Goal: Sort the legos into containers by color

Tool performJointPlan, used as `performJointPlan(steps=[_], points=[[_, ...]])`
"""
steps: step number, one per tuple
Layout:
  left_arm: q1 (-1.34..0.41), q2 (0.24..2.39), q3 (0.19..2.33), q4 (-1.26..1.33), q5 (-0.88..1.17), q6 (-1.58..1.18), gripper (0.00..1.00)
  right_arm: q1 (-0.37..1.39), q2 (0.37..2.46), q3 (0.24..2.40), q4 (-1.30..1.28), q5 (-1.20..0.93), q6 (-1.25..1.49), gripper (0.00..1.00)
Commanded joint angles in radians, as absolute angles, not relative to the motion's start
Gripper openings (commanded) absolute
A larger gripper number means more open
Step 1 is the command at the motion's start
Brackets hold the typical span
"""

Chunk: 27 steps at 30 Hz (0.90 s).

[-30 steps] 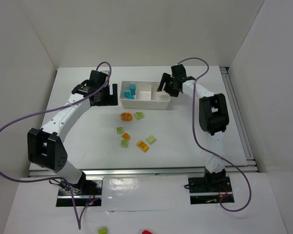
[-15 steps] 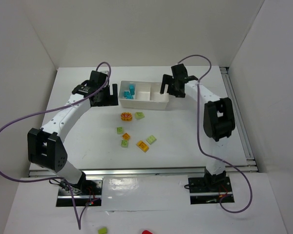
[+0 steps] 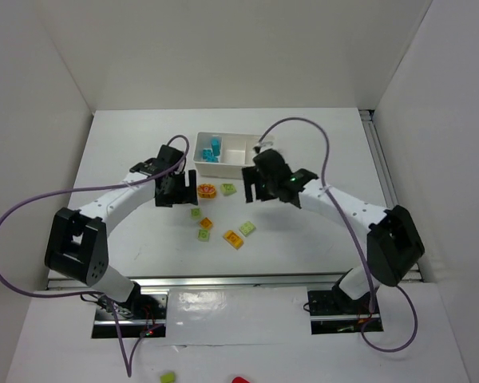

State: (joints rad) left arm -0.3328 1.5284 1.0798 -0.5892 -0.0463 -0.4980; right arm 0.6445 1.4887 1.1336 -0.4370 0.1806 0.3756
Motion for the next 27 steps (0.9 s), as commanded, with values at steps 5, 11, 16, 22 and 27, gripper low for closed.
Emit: performJointPlan(steps=[5,11,16,22,27], points=[[-0.256,1.437,1.078,-0.607,-0.083,-0.546,0.94,0.932,1.557,1.092,-0.436,0.132,0.284,0.85],[-0.238,1.414,1.098,-0.629,-0.101,-0.546,0.95,1.022,1.678,1.127,-0.456,0.103,0.219,0.76],[-0.209,1.436,1.134,-0.681,-0.126,-0.546,0.97,1.022,1.735,1.138,-0.413,0.115,0.210,0.73],[-0.189,1.436,1.143,-0.681,-0.117,-0.537,0.97,1.022,1.804,1.149,-0.391,0.115,0.192,0.66],[-0.189,1.436,1.154,-0.681,-0.117,-0.528,0.97,1.022,1.815,1.158,-0.391,0.106,0.192,0.39]])
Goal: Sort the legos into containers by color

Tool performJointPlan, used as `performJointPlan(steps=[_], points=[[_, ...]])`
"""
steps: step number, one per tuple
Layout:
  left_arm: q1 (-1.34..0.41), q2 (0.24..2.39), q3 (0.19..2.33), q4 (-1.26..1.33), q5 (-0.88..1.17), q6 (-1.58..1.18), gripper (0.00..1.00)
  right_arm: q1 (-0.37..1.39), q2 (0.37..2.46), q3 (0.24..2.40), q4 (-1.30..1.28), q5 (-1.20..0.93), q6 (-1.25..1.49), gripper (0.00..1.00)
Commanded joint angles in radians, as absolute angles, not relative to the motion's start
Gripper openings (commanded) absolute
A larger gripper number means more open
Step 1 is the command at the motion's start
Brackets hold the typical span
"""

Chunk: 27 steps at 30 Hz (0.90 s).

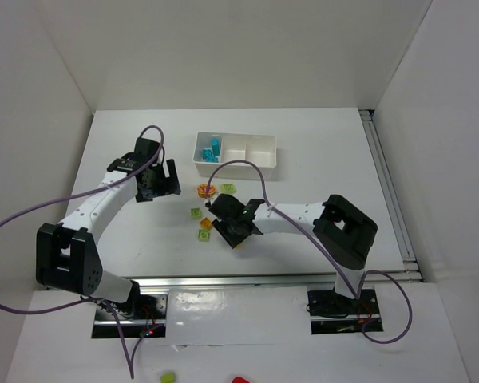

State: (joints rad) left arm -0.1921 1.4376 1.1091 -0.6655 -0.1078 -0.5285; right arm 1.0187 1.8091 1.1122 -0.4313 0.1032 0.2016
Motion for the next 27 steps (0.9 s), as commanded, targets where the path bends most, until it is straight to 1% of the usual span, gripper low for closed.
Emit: performJointPlan(steps=[1,3,6,8,9,11,14,16,21,24,25,26,27], points=[[-0.189,1.436,1.164,-0.681,-0.117,-0.528,0.97,1.022,1.815,1.176,-0.403,0.118,0.192,0.38],[-0.189,1.447,1.176,-0.681,-0.104,-0.515,0.97,0.993,1.767,1.201,-0.414,0.152,0.192,0.38],[-0.189,1.447,1.203,-0.681,-0.095,-0.493,0.97,0.896,1.717,1.248,-0.425,0.152,0.192,0.38],[-0.189,1.456,1.203,-0.681,-0.084,-0.492,0.97,0.812,1.717,1.348,-0.458,0.152,0.192,0.38],[-0.189,1.456,1.212,-0.681,-0.084,-0.482,0.97,0.786,1.750,1.427,-0.488,0.161,0.192,0.38],[-0.199,1.466,1.212,-0.681,-0.075,-0.465,0.94,0.741,1.793,1.504,-0.499,0.161,0.201,0.38],[-0.251,1.485,1.236,-0.695,-0.075,-0.430,0.94,0.663,1.887,1.643,-0.499,0.149,0.201,0.38],[-0.287,1.496,1.247,-0.695,-0.087,-0.419,0.94,0.643,1.962,1.710,-0.511,0.149,0.224,0.38],[-0.296,1.496,1.213,-0.663,0.004,-0.430,0.95,0.603,2.091,1.914,-0.488,0.149,0.233,0.38],[-0.305,1.514,1.204,-0.650,0.027,-0.442,0.97,0.580,2.184,2.025,-0.520,0.140,0.242,0.38],[-0.317,1.514,1.204,-0.638,0.041,-0.452,0.97,0.580,2.206,2.025,-0.520,0.140,0.242,0.42],[-0.318,1.523,1.204,-0.638,0.041,-0.453,0.98,0.580,2.206,2.037,-0.505,0.140,0.242,0.51],[-0.328,1.537,1.204,-0.629,0.041,-0.453,0.98,0.571,2.215,2.037,-0.505,0.140,0.242,0.63]])
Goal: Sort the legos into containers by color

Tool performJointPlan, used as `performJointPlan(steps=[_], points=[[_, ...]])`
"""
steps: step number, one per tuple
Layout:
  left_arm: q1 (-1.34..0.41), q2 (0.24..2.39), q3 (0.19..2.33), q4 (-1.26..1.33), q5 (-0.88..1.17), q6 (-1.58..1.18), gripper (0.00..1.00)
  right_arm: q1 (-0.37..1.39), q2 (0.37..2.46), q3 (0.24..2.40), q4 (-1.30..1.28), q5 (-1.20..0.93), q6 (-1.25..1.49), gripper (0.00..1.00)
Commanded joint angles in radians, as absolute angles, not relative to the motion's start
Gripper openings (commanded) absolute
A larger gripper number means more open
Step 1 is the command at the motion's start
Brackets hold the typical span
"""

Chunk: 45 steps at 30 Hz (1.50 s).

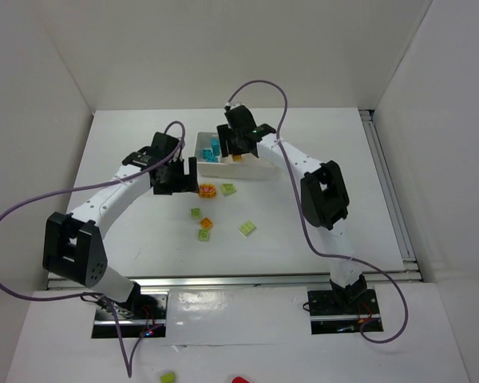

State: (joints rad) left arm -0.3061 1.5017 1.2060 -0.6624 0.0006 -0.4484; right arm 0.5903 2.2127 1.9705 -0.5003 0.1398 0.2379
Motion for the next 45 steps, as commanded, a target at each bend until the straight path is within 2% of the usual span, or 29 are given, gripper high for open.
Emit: performJointPlan(steps=[1,2,4,9,13,18,26,30,32,37,39,45], points=[[-0.337,1.548,1.204,-0.620,0.051,-0.453,0.98,0.571,2.215,2.037,-0.494,0.140,0.242,0.73],[-0.337,1.561,1.218,-0.611,0.051,-0.453,0.98,0.562,2.224,2.048,-0.494,0.140,0.253,0.86],[-0.348,1.618,1.238,-0.598,0.051,-0.465,0.98,0.549,2.201,2.048,-0.494,0.150,0.264,0.93],[-0.377,1.710,1.301,-0.578,-0.006,-0.505,0.95,0.517,2.050,1.950,-0.448,0.213,0.282,0.94],[-0.388,1.770,1.322,-0.531,-0.031,-0.529,0.94,0.459,1.879,1.742,-0.410,0.236,0.291,0.94],[-0.420,1.859,1.368,-0.506,-0.087,-0.549,0.94,0.428,1.702,1.583,-0.422,0.245,0.302,0.94],[-0.463,1.959,1.430,-0.506,-0.221,-0.580,0.93,0.408,1.583,1.439,-0.457,0.256,0.321,0.95],[-0.463,1.959,1.430,-0.497,-0.255,-0.592,0.85,0.408,1.572,1.419,-0.466,0.256,0.321,0.95],[-0.463,1.959,1.430,-0.486,-0.265,-0.592,0.76,0.417,1.572,1.410,-0.475,0.256,0.321,0.93],[-0.463,1.959,1.430,-0.486,-0.239,-0.565,0.66,0.426,1.572,1.410,-0.494,0.256,0.321,0.91],[-0.463,1.921,1.430,-0.486,-0.229,-0.565,0.58,0.426,1.562,1.410,-0.494,0.267,0.321,0.91],[-0.463,1.803,1.408,-0.521,-0.181,-0.537,0.55,0.426,1.562,1.410,-0.494,0.276,0.321,0.91]])
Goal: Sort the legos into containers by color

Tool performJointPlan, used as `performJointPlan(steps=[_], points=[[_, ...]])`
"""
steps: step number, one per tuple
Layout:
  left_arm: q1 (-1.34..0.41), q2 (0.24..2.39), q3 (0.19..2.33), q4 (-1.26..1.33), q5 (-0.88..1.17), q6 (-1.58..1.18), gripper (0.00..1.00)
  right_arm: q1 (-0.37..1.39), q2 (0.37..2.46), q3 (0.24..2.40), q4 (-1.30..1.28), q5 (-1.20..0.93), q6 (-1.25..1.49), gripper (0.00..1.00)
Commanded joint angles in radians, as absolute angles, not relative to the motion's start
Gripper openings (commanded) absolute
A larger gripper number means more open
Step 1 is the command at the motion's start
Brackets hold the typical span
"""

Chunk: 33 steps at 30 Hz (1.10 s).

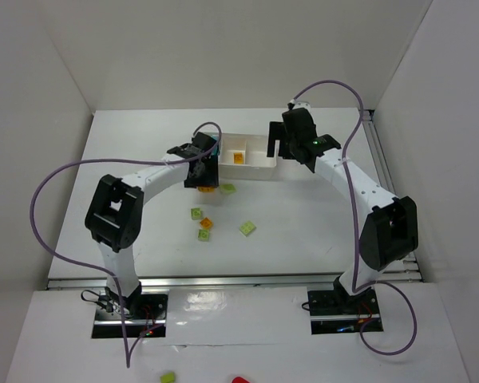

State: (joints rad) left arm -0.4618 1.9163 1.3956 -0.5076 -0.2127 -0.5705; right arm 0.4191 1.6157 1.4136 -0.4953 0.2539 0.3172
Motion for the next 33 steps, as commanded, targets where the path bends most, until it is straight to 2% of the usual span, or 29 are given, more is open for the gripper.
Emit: performJointPlan(steps=[1,8,16,18,19,20,22,23,26,30,33], points=[[-0.463,1.787,1.408,-0.532,-0.181,-0.537,0.55,0.426,1.562,1.410,-0.494,0.276,0.321,0.91],[-0.474,1.764,1.560,-0.590,-0.088,-0.525,0.53,0.426,1.562,1.431,-0.494,0.294,0.321,0.91],[-0.483,2.032,1.928,-0.604,-0.078,-0.497,0.53,0.426,1.497,1.413,-0.578,0.325,0.330,0.91],[-0.483,2.117,1.997,-0.615,-0.078,-0.488,0.60,0.426,1.467,1.402,-0.592,0.334,0.339,0.91],[-0.483,2.144,2.072,-0.645,-0.078,-0.488,0.67,0.426,1.456,1.393,-0.606,0.334,0.339,0.91],[-0.483,2.193,2.110,-0.663,-0.078,-0.488,0.80,0.426,1.447,1.393,-0.615,0.334,0.339,0.91],[-0.483,2.210,2.184,-0.693,-0.078,-0.479,0.89,0.426,1.434,1.381,-0.633,0.334,0.350,0.91],[-0.483,2.210,2.184,-0.693,-0.078,-0.479,0.92,0.426,1.421,1.370,-0.644,0.334,0.350,0.91],[-0.483,2.165,2.157,-0.693,-0.089,-0.479,0.92,0.437,1.388,1.312,-0.657,0.285,0.371,0.91],[-0.483,2.027,2.047,-0.693,-0.098,-0.469,0.91,0.536,1.355,1.185,-0.595,0.197,0.382,0.91],[-0.483,1.880,1.916,-0.693,-0.129,-0.469,0.91,0.645,1.345,1.056,-0.511,0.132,0.373,0.99]])
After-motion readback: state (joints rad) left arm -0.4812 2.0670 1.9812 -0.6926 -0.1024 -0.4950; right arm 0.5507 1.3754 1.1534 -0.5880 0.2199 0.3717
